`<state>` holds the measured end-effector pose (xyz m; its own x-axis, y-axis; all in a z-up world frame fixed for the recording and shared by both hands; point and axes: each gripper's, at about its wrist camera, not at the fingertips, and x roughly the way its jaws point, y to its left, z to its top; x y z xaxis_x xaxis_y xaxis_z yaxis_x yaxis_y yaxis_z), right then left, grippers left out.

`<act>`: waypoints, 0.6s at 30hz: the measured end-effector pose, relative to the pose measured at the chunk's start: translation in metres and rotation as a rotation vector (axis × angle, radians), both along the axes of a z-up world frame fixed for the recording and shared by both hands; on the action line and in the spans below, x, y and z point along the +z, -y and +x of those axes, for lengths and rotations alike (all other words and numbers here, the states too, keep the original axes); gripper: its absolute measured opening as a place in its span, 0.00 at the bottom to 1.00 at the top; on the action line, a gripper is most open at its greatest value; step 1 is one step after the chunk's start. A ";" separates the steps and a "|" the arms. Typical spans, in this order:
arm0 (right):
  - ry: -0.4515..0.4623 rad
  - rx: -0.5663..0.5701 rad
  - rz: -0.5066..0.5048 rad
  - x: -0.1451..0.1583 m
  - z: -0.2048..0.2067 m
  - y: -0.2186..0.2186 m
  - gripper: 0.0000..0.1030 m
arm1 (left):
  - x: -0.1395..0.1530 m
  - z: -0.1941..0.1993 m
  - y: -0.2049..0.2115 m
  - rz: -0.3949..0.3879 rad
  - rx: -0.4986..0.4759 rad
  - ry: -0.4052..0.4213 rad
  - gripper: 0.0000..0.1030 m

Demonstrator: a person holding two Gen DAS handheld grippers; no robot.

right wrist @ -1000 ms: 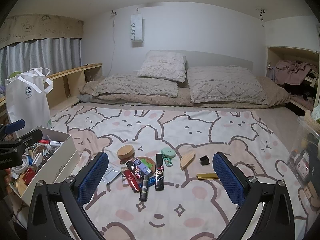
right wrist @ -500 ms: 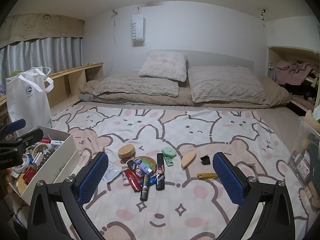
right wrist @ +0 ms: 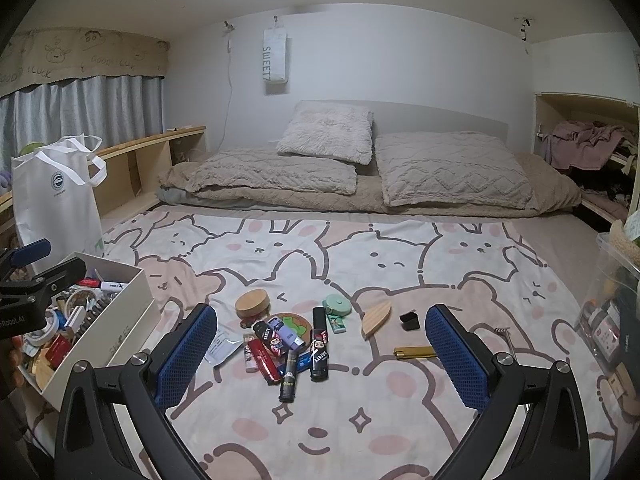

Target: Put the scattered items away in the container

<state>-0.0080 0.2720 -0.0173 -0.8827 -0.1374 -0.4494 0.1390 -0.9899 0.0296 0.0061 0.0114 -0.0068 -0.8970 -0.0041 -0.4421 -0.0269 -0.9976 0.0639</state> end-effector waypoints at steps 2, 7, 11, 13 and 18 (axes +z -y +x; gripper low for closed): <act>0.001 0.001 0.001 0.000 -0.001 -0.001 1.00 | 0.000 0.000 0.000 -0.001 -0.001 0.000 1.00; 0.010 0.000 -0.002 -0.002 -0.003 -0.004 1.00 | -0.003 -0.001 0.000 -0.001 -0.002 0.009 1.00; 0.027 -0.007 -0.002 -0.008 -0.009 -0.007 1.00 | -0.008 -0.008 -0.001 0.008 -0.003 0.035 1.00; 0.040 -0.012 0.000 -0.013 -0.013 -0.008 1.00 | -0.012 -0.011 -0.001 0.012 -0.001 0.049 1.00; 0.080 -0.023 0.003 -0.026 -0.023 -0.009 1.00 | -0.022 -0.019 -0.002 0.011 0.000 0.081 1.00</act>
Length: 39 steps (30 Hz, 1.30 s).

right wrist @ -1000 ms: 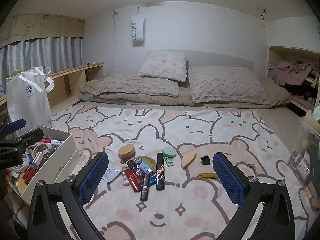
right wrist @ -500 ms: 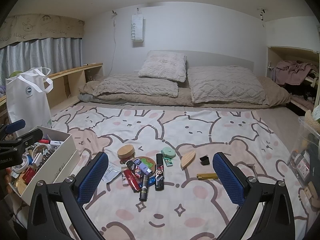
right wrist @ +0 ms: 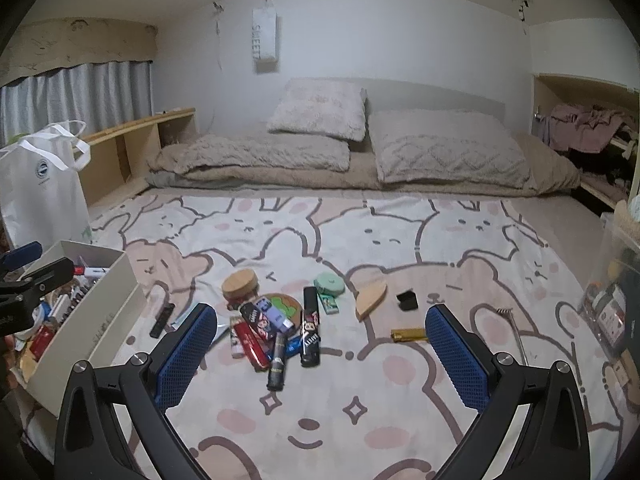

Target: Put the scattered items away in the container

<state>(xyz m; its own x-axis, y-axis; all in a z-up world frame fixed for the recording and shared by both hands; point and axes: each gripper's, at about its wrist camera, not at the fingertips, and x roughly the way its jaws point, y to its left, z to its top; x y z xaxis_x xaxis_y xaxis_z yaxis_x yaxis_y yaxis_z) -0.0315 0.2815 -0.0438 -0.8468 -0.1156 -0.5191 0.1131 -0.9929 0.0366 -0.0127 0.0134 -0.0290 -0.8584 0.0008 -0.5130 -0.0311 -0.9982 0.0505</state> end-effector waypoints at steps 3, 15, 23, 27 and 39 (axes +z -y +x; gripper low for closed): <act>0.021 -0.007 -0.006 -0.008 -0.006 -0.003 1.00 | -0.007 -0.006 0.000 -0.003 0.007 0.011 1.00; 0.084 -0.041 -0.044 -0.032 -0.019 -0.017 1.00 | -0.031 -0.023 -0.006 0.032 -0.025 0.060 1.00; 0.137 -0.079 -0.031 -0.053 -0.032 -0.025 1.00 | -0.056 -0.035 -0.017 0.022 -0.060 0.096 1.00; 0.169 -0.096 -0.035 -0.067 -0.040 -0.029 1.00 | -0.072 -0.042 -0.020 0.030 -0.066 0.122 1.00; 0.246 -0.106 -0.026 -0.110 -0.059 -0.028 1.00 | -0.114 -0.059 -0.022 0.107 -0.110 0.223 1.00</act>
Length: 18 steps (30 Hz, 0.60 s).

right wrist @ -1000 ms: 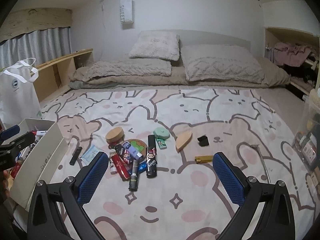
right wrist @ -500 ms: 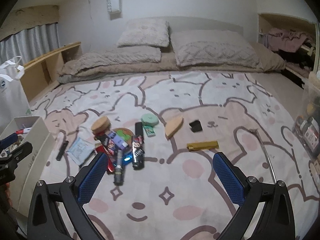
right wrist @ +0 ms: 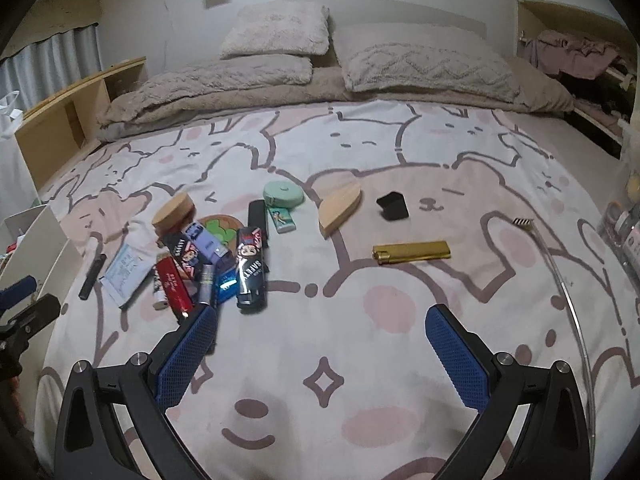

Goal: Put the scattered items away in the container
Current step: 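Move left tool to black lighter while right tool approaches black AUTO tube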

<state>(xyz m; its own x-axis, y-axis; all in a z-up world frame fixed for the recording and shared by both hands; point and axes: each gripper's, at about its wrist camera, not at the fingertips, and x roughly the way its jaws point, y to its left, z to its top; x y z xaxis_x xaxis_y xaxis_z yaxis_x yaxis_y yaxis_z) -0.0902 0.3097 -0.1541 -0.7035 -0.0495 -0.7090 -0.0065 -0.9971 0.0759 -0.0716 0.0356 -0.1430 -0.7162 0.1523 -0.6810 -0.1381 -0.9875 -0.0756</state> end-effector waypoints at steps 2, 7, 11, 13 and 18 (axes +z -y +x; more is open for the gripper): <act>0.008 -0.009 -0.009 -0.005 -0.003 -0.003 1.00 | -0.008 -0.004 0.001 0.011 0.004 0.017 1.00; 0.044 -0.012 -0.020 -0.017 -0.013 -0.011 1.00 | -0.030 -0.013 0.011 0.041 0.036 0.076 1.00; 0.066 -0.002 -0.011 -0.024 -0.022 -0.014 1.00 | -0.039 -0.019 0.019 0.072 0.059 0.104 1.00; 0.073 0.017 -0.008 -0.027 -0.025 -0.012 1.00 | -0.043 -0.022 0.022 0.082 0.071 0.114 1.00; 0.079 0.065 0.036 -0.034 -0.032 0.002 1.00 | -0.053 -0.032 0.026 0.096 0.084 0.132 1.00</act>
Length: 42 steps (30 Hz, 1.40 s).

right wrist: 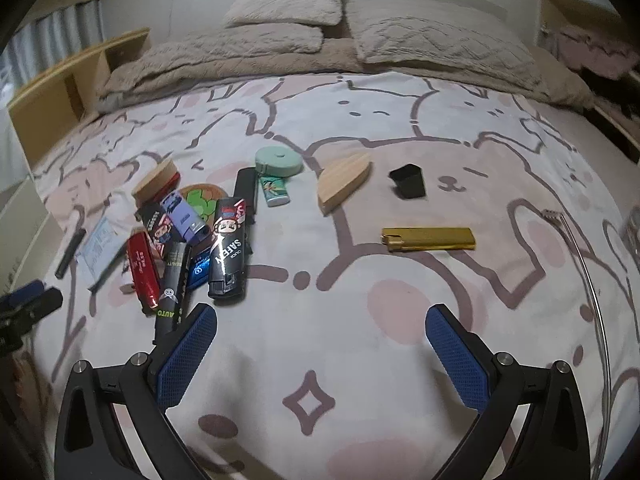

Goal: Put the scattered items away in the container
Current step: 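Move left tool to black lighter while right tool approaches black AUTO tube, then close left gripper on black lighter while right gripper closes on AUTO tube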

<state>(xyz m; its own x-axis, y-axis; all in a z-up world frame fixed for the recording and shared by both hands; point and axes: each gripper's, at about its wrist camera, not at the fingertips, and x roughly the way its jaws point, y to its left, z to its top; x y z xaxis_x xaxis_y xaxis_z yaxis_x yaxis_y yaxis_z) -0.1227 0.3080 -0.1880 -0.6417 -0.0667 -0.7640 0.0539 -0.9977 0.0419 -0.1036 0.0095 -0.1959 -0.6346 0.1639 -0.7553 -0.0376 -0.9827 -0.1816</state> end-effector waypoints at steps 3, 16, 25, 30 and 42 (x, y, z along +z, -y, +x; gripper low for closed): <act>0.000 0.041 0.002 -0.006 -0.002 0.008 1.00 | -0.006 -0.006 0.002 -0.001 0.007 0.011 1.00; -0.030 0.084 -0.010 -0.010 -0.002 0.029 1.00 | -0.017 -0.033 0.015 -0.004 0.046 0.036 0.99; 0.041 0.158 -0.046 -0.021 -0.007 0.061 1.00 | -0.016 -0.036 0.023 0.039 0.066 0.023 0.74; 0.060 0.141 -0.028 -0.028 -0.009 0.066 1.00 | -0.015 -0.036 0.024 0.007 0.078 0.031 0.48; 0.024 0.248 -0.040 -0.023 0.000 0.079 0.20 | -0.016 -0.034 0.034 -0.030 0.121 0.041 0.09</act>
<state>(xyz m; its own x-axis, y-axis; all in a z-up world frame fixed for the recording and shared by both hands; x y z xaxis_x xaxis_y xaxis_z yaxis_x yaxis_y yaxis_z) -0.1222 0.2287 -0.2106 -0.5838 -0.2509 -0.7722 0.2955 -0.9515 0.0857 -0.1381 -0.0248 -0.2119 -0.6167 0.0647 -0.7845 0.0882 -0.9847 -0.1506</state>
